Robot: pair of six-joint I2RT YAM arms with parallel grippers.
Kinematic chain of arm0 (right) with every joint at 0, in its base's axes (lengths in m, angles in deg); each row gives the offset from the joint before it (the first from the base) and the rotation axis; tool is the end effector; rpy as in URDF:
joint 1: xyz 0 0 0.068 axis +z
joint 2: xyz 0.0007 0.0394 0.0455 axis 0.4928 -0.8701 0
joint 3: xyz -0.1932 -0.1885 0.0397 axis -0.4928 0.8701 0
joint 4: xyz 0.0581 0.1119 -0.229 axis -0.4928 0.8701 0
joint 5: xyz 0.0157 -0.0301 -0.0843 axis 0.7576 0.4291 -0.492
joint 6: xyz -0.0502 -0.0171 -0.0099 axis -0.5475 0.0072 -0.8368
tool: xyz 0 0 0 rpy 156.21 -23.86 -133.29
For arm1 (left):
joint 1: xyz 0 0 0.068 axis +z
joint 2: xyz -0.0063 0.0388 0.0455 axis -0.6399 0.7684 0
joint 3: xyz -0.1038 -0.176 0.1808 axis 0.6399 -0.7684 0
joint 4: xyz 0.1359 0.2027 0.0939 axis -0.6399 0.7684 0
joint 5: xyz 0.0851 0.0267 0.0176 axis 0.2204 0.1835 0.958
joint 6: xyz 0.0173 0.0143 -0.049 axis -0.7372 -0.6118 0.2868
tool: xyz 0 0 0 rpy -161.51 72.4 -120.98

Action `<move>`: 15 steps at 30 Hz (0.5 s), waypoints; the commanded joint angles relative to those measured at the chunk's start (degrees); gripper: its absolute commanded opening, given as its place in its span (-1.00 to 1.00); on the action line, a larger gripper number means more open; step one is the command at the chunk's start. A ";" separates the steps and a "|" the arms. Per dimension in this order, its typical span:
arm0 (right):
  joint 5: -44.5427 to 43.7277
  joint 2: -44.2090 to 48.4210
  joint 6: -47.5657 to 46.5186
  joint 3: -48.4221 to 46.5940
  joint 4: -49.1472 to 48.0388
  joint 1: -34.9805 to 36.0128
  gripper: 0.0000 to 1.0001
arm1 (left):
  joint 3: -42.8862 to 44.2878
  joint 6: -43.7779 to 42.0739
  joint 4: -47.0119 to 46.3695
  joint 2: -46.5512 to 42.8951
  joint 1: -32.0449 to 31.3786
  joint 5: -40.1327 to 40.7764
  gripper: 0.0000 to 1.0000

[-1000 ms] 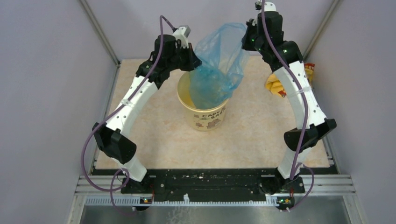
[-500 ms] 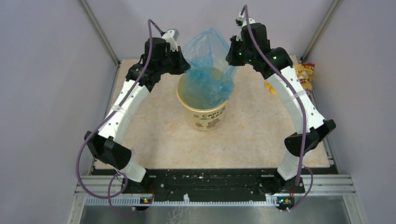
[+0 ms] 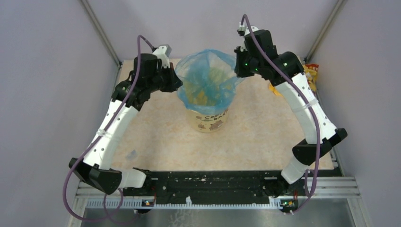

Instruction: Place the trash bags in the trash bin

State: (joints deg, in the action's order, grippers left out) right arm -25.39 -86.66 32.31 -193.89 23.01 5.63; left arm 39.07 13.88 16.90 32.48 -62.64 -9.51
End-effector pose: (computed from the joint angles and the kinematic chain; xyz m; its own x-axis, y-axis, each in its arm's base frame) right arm 0.2658 0.1800 0.4821 -0.5801 -0.0763 -0.8110 -0.3118 0.9406 0.1345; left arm 0.2499 -0.1119 0.4400 -0.5682 -0.1194 -0.8142 0.3496 0.8606 -0.3702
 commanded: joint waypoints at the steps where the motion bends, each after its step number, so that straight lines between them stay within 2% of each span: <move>1: -5.88 -0.06 -3.11 -3.61 0.60 0.28 -1.00 | -1.66 -1.39 0.69 -0.98 0.09 2.21 -1.00; 3: -4.89 -1.68 -3.42 -3.67 0.04 0.39 -0.95 | -1.98 -1.76 0.06 -0.63 0.10 2.18 -0.98; 6: -2.62 -2.05 -3.67 -2.01 -1.91 0.48 -0.75 | -1.38 -2.98 -0.20 -0.61 0.13 1.44 -0.82; 8: -1.44 -1.13 -4.25 -0.65 -3.75 0.73 -0.53 | -1.14 -3.71 -0.88 -1.27 0.09 0.63 -0.59; 11: -0.22 0.88 -6.10 0.62 -6.48 1.47 -0.17 | -0.79 -4.63 -1.87 -2.66 0.13 -0.38 -0.09; 13: 0.11 1.49 -7.57 0.30 -7.93 1.84 0.02 | -0.62 -5.18 -2.40 -3.00 0.09 -0.31 0.10; 15: 0.43 1.35 -9.13 -0.96 -8.63 1.97 0.13 | -0.19 -5.92 -3.27 -2.97 0.09 -0.09 0.19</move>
State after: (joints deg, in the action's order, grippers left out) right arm -26.37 -88.17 26.91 -193.28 19.62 6.57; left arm 37.04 9.94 17.58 31.91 -62.64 -8.79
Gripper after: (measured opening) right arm 0.520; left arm 0.555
